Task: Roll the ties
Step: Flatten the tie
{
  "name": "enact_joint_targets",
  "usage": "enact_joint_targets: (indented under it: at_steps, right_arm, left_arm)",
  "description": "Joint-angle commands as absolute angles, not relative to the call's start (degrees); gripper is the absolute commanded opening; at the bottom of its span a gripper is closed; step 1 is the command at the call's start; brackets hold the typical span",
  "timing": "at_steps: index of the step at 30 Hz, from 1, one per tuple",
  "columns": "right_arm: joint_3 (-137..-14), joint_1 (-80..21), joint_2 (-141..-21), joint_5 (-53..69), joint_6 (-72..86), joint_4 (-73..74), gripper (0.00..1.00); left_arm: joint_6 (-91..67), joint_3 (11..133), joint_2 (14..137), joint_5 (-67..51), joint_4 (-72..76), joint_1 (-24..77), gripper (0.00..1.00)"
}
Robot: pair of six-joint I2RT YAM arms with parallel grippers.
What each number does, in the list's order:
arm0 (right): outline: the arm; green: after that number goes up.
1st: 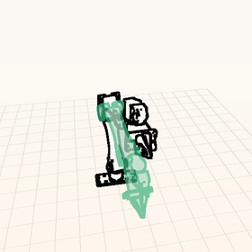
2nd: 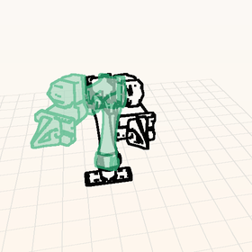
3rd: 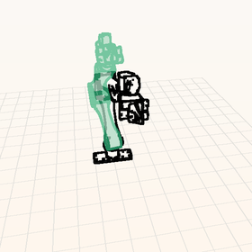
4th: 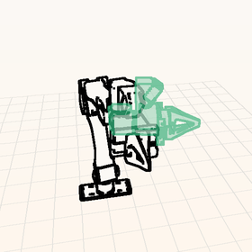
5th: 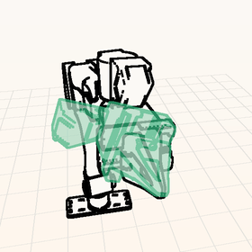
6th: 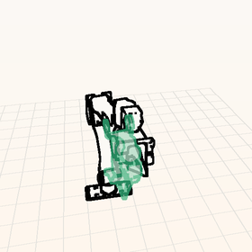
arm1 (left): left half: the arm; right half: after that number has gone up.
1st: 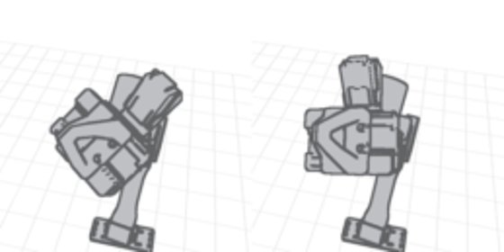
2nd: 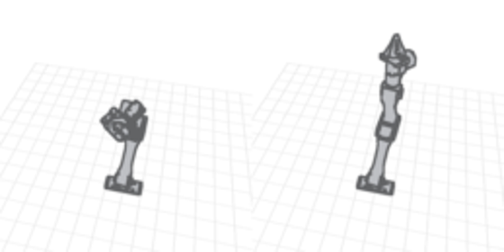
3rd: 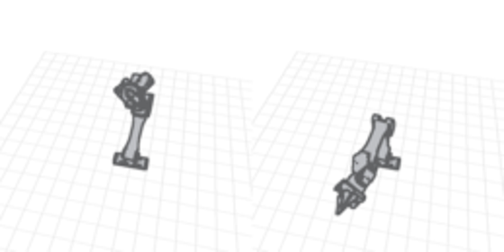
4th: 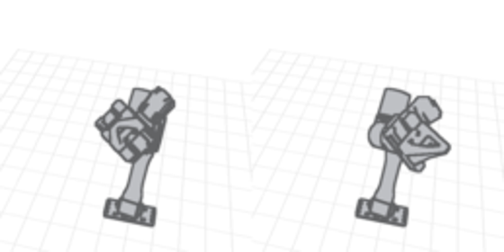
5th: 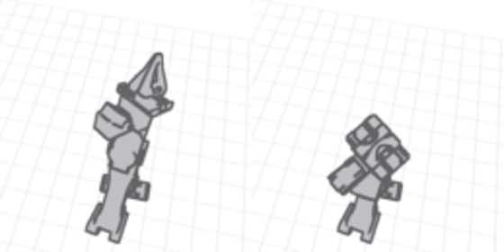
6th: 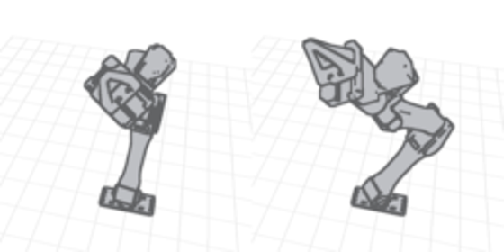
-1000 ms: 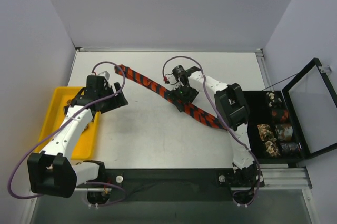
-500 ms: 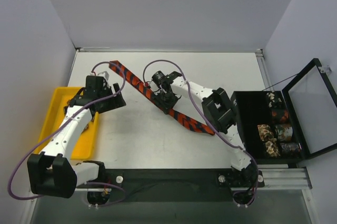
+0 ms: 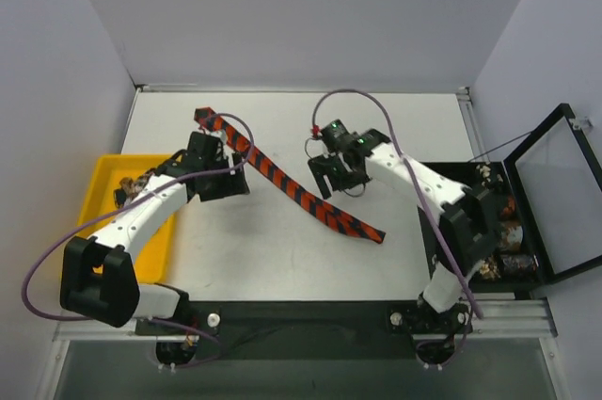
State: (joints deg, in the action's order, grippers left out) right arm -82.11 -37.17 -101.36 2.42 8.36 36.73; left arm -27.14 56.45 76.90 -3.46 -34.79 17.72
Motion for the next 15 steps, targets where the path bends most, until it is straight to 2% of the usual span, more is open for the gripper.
enact_joint_targets:
  at_steps: [1,7,15]
  right_arm:
    - [-70.95,-34.72,-89.87,-4.48,18.62,36.92,0.68]
    - [-53.56,-29.09,-77.19,-5.71,31.61,31.21,0.64]
    - [-42.19,-27.69,-68.39,-6.51,41.66,25.67,0.59]
  left_arm:
    - [-31.19,59.76,79.62,-2.55,-30.15,21.17,0.84]
    - [-39.71,60.47,84.02,-1.23,-26.72,26.97,0.83]
    - [-47.27,60.74,90.61,-4.48,-20.75,31.37,0.83]
